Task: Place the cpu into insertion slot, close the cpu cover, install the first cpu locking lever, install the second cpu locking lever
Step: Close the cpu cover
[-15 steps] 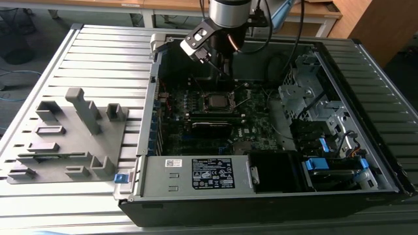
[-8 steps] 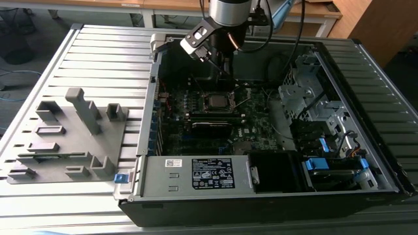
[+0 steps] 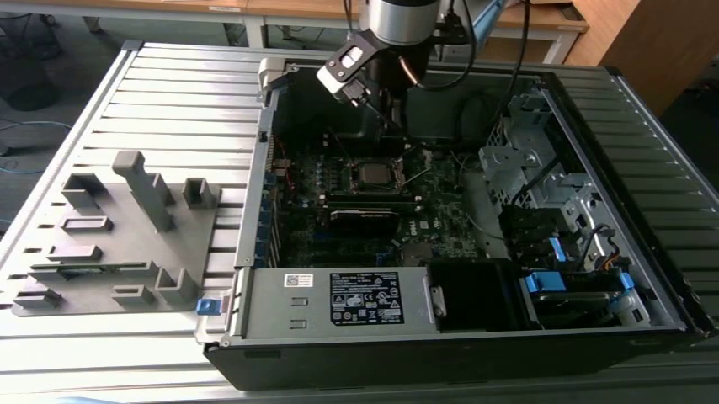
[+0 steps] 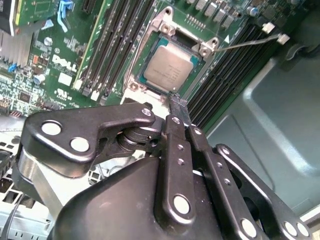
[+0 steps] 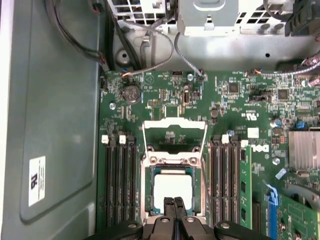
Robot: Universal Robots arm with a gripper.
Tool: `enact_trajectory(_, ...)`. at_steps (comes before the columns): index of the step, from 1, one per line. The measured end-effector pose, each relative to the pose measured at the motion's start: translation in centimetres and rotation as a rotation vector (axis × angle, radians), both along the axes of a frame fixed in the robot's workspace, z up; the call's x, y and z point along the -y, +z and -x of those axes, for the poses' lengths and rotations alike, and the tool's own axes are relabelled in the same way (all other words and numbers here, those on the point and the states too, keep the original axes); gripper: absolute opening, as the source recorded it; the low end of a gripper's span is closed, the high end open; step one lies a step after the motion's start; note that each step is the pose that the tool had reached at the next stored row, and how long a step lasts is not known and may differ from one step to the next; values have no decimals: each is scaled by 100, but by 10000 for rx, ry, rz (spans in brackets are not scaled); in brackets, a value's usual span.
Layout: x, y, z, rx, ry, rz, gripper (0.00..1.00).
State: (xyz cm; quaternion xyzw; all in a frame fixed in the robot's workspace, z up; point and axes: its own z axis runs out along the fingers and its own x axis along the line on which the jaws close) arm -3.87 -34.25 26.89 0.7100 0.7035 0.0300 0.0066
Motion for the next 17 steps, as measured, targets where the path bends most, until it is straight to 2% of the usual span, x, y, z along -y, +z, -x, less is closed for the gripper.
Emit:
enact_trajectory(8, 0, -1, -200, 0, 0, 0, 11)
enact_trajectory(17, 0, -3, -479, -1, 0, 2, 11)
